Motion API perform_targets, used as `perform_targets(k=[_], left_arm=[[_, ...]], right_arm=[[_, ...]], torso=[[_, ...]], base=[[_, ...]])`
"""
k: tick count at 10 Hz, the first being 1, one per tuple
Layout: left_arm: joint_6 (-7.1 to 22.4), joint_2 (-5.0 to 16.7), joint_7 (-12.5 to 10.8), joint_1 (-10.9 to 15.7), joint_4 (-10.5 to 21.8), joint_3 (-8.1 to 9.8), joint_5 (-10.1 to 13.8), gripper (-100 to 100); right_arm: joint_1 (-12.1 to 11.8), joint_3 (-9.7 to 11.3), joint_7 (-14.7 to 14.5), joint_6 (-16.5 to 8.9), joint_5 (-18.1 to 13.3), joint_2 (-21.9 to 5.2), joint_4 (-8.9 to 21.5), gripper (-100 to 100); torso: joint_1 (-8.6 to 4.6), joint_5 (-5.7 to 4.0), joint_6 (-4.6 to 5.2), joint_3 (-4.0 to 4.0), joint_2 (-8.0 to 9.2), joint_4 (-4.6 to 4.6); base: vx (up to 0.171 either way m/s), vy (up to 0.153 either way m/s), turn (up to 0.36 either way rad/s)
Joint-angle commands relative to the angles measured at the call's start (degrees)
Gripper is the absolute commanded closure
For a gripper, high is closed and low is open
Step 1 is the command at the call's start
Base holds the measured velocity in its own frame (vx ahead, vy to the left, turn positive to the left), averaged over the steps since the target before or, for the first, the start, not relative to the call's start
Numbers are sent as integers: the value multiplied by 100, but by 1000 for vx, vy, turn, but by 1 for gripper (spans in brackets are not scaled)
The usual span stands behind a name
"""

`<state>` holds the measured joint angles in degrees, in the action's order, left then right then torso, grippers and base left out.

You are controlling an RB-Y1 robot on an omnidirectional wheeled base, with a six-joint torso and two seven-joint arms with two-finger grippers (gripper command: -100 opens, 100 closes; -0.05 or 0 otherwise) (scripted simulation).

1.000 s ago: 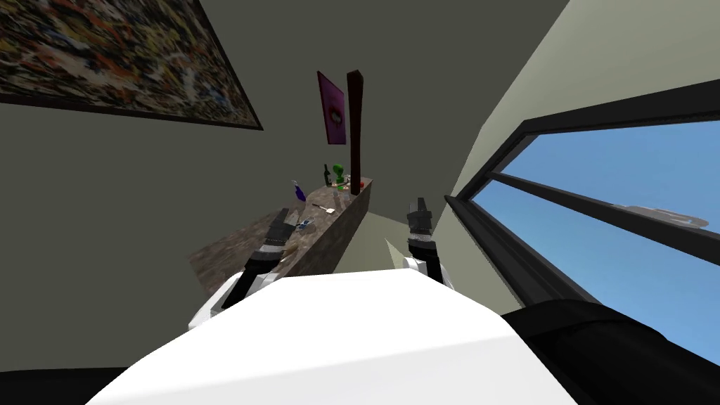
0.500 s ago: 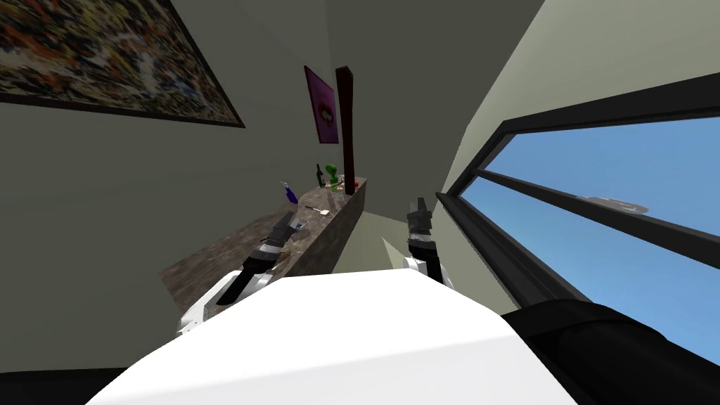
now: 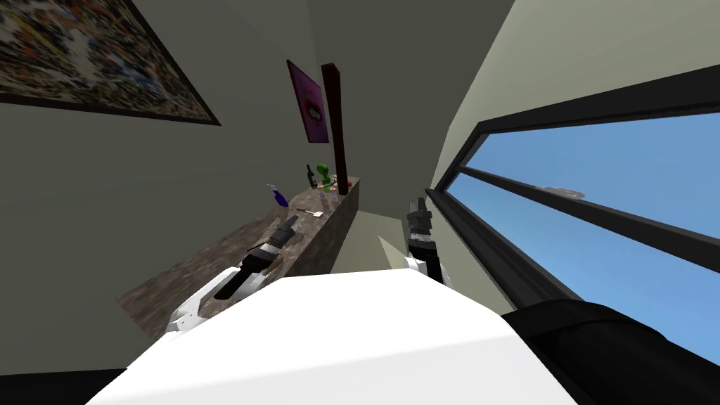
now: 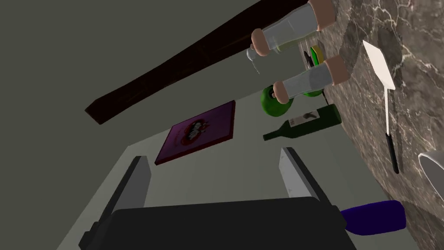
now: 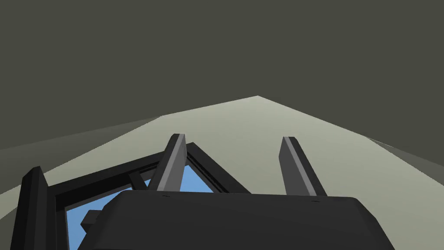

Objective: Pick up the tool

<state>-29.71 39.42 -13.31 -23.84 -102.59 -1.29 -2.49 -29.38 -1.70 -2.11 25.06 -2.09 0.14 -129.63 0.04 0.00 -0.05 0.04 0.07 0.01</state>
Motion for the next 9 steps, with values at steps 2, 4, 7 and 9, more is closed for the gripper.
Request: perform_targets(k=[2, 4, 7, 9], left_arm=[[10, 380, -63, 111, 289, -140, -110, -100], [63, 818, -193, 296, 709, -403, -292, -100], [87, 1247, -262, 396, 912, -552, -385, -100], [110, 1529, -332, 500, 1108, -713, -479, -100]], right_arm=[[1, 0, 0, 0, 0, 0, 0, 0], [1, 0, 0, 0, 0, 0, 0, 0], [1, 0, 0, 0, 0, 0, 0, 0], [1, 0, 0, 0, 0, 0, 0, 0]], torso=[[1, 0, 3, 1, 2, 0], [1, 0, 4, 2, 4, 1], [2, 1, 2, 7, 13, 3], [-1, 0, 3, 7, 12, 3]], base=[[-23, 21, -133], [-38, 31, -260], [-48, 26, -114], [-49, 20, -139]])
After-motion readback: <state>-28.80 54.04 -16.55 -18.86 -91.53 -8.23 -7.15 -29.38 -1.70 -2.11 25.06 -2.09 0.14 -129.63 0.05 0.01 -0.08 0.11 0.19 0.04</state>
